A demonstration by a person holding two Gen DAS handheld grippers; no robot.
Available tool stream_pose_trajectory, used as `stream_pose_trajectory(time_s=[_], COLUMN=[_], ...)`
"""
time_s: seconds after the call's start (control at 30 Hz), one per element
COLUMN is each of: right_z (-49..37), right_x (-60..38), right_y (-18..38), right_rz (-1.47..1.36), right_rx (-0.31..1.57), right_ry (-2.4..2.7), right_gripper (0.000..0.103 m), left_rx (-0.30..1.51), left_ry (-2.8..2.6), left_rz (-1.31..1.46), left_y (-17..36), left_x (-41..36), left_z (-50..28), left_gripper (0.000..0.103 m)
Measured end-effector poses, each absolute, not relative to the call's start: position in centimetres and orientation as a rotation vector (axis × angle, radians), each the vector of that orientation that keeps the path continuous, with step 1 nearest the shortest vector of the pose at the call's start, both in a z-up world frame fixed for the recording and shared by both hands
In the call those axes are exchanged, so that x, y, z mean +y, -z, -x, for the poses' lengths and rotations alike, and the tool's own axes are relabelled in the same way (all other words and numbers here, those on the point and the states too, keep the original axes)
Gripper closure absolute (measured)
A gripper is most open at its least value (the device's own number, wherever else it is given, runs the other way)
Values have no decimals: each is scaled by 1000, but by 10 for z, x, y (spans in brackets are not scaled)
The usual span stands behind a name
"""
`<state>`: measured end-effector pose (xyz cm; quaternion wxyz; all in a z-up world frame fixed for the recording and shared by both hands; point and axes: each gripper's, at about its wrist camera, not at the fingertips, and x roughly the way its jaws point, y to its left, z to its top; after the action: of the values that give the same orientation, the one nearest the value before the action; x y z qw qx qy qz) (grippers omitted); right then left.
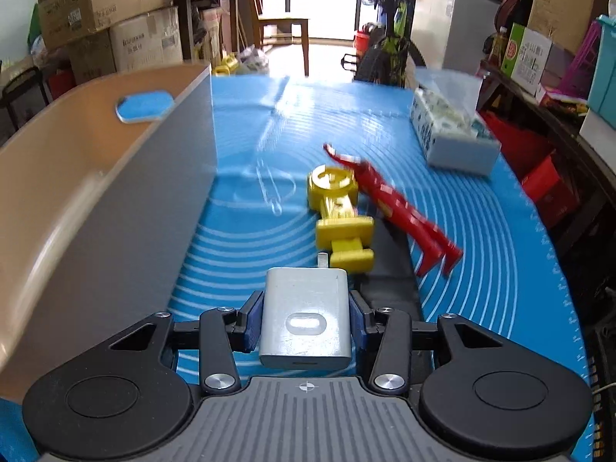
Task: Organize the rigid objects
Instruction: 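Lift the power bank into the basket and open the right gripper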
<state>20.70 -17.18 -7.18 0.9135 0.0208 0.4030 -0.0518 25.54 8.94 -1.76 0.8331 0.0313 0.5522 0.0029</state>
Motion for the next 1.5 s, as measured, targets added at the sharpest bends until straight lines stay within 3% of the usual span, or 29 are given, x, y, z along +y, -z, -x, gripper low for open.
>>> stream_pose_trajectory(time_s=[0.77, 1.5], right_z=[-241, -281], right_x=[-106, -24], right_y=[-31, 37], right_rz=[72, 216], right_rx=[587, 887], right_ry=[-54, -267], right_gripper=[52, 52], left_rx=[1171, 1170], left_ry=[-7, -6], left_rz=[-66, -68], left_y=[17, 17], left_x=[90, 90], left_z=[-255, -256], left_gripper=[93, 93])
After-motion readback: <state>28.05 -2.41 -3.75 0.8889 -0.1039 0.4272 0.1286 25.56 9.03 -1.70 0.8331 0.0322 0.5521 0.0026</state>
